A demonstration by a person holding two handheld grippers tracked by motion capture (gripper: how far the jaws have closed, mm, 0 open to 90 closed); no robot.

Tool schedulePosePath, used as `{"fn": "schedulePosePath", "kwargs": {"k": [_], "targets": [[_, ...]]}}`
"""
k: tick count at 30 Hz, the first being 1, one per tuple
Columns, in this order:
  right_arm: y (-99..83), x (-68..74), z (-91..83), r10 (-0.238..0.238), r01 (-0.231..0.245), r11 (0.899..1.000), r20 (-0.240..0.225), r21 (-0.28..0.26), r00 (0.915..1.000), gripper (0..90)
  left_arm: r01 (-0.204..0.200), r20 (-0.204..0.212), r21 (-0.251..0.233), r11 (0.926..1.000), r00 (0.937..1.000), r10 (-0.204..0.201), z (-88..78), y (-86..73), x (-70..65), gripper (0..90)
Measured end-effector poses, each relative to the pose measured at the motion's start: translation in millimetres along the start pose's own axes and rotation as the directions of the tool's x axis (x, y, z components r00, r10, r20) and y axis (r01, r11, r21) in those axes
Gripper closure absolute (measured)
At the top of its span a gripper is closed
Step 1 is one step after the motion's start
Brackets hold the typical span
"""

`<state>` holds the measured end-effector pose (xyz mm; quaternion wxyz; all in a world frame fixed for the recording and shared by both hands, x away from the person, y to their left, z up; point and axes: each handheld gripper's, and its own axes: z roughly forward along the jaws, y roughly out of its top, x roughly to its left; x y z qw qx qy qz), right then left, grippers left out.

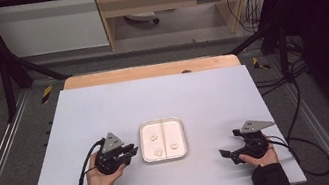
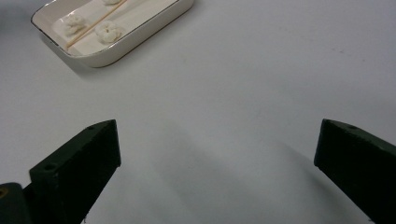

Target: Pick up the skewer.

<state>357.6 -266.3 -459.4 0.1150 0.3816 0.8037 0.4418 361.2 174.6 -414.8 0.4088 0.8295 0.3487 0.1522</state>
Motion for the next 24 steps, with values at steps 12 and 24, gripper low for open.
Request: {"fn": "schedulePosePath", "kwargs": {"k": [12,24], "targets": [[0.0,-0.1,-0.2,-0.003,0.003,1.000,0.001,-0.001,1.0000,1.0,-0.002,0.061,0.015,0.9999,0.9981,0.001,28.7,20.0,-22.4,90.0],[0.1,-0.1,-0.4,-0.003,0.003,1.000,0.000,-0.003,1.0000,1.0,-0.046,0.107,0.084,0.9954,0.9936,0.037,66.8,26.3,-48.1,90.0]]}}
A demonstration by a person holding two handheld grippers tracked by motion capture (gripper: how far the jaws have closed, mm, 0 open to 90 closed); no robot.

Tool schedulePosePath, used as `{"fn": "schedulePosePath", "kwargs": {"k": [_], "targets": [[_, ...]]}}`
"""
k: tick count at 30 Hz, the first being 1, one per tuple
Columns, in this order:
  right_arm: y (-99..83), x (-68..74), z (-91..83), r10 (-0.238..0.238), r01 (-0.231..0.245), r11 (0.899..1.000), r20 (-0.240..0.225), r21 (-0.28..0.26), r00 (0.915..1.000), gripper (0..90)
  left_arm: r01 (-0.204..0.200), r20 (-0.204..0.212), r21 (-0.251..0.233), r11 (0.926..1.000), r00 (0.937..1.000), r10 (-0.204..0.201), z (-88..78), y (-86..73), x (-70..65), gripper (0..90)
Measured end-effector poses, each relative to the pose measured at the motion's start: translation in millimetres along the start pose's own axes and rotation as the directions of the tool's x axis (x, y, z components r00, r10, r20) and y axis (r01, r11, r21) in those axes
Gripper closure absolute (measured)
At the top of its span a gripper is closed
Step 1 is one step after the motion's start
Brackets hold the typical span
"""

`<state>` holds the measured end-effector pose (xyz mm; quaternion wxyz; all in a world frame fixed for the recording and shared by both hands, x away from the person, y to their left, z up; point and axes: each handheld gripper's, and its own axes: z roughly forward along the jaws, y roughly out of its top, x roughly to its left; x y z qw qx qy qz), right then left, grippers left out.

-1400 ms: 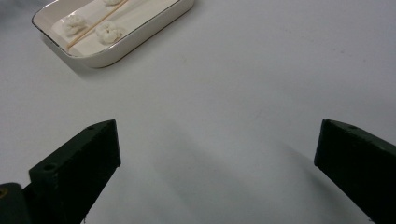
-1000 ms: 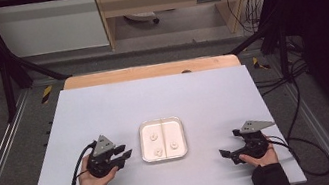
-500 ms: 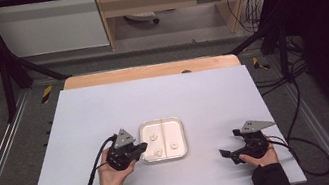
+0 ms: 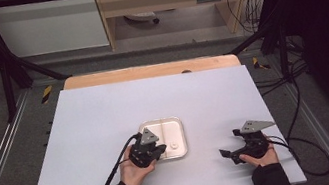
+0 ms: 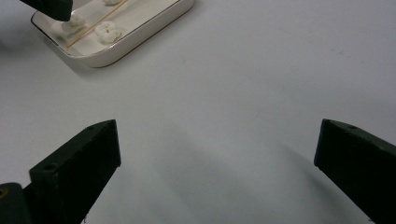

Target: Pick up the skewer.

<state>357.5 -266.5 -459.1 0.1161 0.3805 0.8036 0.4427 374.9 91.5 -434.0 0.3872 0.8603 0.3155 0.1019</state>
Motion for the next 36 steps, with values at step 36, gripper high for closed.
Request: {"fn": "schedulePosePath", "kwargs": {"k": [36], "targets": [[-0.1,0.1,0.2,0.000,0.000,1.000,-0.001,-0.001,1.0000,1.0,0.100,-0.169,0.016,0.9948,0.9808,-0.096,8.4,14.3,9.0,68.5]]}}
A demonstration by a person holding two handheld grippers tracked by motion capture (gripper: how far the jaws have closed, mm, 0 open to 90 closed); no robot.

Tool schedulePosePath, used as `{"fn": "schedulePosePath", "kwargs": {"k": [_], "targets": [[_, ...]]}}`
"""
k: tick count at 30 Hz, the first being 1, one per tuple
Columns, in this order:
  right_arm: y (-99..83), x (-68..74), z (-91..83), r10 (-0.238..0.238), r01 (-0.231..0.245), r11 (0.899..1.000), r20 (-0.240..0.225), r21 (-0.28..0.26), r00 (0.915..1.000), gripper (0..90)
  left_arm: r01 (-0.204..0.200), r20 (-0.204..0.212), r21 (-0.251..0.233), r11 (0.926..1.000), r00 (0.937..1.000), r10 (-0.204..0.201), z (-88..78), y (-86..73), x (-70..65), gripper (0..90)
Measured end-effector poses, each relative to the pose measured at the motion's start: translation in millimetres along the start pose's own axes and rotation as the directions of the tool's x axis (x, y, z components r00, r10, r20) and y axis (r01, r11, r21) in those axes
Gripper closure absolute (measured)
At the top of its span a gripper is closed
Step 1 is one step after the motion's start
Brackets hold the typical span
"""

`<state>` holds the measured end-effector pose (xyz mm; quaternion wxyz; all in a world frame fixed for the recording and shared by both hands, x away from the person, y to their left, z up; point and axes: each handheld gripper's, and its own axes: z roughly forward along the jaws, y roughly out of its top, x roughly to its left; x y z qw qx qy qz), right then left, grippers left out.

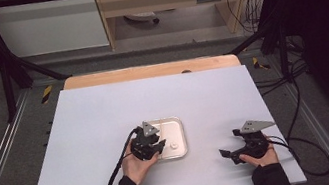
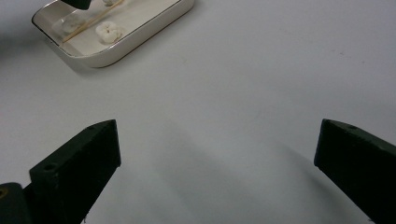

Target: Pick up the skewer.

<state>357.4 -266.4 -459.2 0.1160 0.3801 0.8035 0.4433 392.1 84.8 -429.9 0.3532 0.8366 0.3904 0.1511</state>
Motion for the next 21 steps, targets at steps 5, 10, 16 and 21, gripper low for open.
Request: {"fn": "schedulePosePath", "kwargs": {"k": [5,10,16,21], "targets": [[0.0,-0.1,0.3,-0.001,0.001,1.000,-0.002,0.000,1.0000,1.0,0.020,-0.069,0.023,0.9995,0.9975,-0.018,7.2,-0.1,-3.1,66.4],[0.0,0.0,0.1,0.000,0.000,1.000,-0.002,-0.003,1.0000,1.0,0.039,-0.096,0.016,0.9991,0.9947,-0.037,11.9,0.4,-7.1,69.6],[0.0,0.0,0.2,0.000,0.000,1.000,-0.003,-0.001,1.0000,1.0,0.047,-0.107,0.005,0.9989,0.9932,-0.046,15.8,-0.9,-9.5,75.0],[0.0,0.0,0.1,0.000,0.000,1.000,-0.003,-0.003,1.0000,1.0,0.053,-0.117,0.003,0.9986,0.9918,-0.052,20.2,-2.4,-10.7,77.3]]}}
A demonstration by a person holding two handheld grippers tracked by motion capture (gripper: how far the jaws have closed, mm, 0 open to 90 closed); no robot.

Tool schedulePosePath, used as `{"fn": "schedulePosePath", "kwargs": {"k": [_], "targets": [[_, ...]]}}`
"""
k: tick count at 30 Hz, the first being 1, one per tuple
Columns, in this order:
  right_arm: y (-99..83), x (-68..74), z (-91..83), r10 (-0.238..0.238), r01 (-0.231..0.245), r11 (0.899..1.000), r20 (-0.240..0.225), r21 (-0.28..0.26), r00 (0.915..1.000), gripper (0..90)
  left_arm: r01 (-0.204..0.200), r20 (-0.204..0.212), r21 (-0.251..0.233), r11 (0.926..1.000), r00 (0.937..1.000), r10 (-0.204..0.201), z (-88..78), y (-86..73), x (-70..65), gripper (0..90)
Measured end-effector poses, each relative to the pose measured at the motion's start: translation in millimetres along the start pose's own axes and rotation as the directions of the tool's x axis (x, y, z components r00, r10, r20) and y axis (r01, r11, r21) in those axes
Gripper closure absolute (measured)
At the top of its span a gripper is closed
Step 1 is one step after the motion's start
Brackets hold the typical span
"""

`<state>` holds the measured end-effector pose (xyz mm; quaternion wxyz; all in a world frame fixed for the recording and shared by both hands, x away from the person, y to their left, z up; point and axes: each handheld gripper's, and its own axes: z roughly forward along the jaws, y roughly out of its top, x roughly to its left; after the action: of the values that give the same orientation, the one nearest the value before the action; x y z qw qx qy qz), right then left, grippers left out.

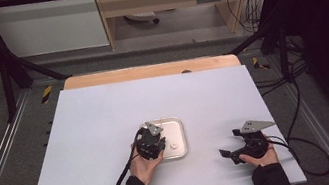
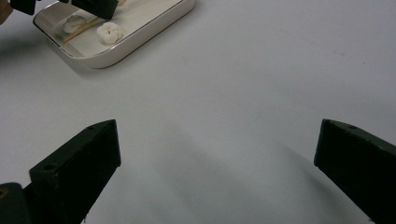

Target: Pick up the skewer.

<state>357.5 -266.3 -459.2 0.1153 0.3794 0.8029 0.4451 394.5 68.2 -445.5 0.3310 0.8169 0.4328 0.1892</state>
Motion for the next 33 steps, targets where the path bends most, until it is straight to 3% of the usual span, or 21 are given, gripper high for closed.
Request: {"fn": "schedulePosePath", "kwargs": {"k": [8,14,25,33], "targets": [[0.0,-0.1,0.2,-0.003,0.003,1.000,-0.001,0.000,1.0000,1.0,0.021,-0.023,-0.022,0.9995,0.9995,-0.022,-0.7,-0.3,-1.7,83.8],[0.0,-0.1,0.4,-0.004,0.004,1.000,-0.001,0.002,1.0000,1.0,0.049,-0.016,-0.025,0.9985,0.9987,-0.049,-0.6,-0.4,0.8,88.7],[0.1,-0.1,0.0,-0.004,0.004,1.000,0.000,0.002,1.0000,1.0,0.025,0.033,-0.069,0.9973,0.9992,-0.023,-12.4,0.4,2.2,88.9],[0.1,0.1,0.2,-0.007,0.007,1.000,0.002,0.000,1.0000,1.0,-0.011,0.083,-0.095,0.9954,0.9964,0.019,-30.0,0.1,12.1,88.9]]}}
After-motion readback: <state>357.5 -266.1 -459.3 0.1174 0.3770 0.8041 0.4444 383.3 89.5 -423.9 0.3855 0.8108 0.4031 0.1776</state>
